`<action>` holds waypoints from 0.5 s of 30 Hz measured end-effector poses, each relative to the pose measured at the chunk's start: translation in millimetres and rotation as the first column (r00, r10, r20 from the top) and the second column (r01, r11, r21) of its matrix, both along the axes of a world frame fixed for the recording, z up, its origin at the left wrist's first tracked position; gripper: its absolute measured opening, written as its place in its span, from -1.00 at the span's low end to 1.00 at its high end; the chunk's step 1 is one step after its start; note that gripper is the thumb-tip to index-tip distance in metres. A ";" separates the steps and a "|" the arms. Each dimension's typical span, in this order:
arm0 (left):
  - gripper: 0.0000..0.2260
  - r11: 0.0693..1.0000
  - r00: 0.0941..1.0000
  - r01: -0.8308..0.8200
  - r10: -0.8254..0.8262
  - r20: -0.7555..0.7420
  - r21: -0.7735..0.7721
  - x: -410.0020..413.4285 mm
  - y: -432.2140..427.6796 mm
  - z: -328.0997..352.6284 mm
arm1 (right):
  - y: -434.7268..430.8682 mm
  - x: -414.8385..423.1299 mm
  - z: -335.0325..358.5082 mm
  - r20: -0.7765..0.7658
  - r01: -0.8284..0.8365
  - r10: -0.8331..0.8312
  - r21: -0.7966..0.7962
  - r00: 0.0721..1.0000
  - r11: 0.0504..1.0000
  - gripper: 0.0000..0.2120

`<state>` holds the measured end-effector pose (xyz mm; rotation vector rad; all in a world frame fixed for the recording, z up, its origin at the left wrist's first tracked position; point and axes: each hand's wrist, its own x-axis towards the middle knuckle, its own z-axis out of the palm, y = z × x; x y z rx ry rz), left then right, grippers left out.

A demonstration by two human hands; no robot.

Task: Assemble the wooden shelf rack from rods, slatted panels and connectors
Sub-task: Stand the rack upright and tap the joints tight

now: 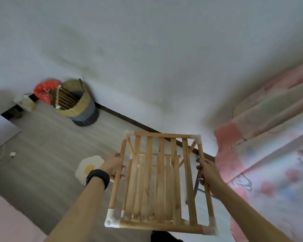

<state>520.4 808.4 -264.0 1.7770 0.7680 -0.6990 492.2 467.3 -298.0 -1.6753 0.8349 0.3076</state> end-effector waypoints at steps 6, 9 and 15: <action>-0.65 1.000 0.996 -0.025 0.026 -0.083 0.007 117.6 21.2 -45.0 | 38.2 108.1 -31.9 -0.112 0.096 -0.082 0.128 0.990 0.987 -0.73; -0.62 0.999 0.990 -0.042 0.040 -0.137 -0.005 171.2 30.4 -65.9 | 47.6 155.8 -45.9 -0.136 0.163 -0.144 0.137 0.980 0.977 -0.70; -0.57 1.000 0.988 0.029 -0.030 -0.153 -0.007 299.1 41.4 -108.1 | 62.7 258.2 -88.4 -0.212 0.220 -0.196 0.094 0.957 0.971 -0.68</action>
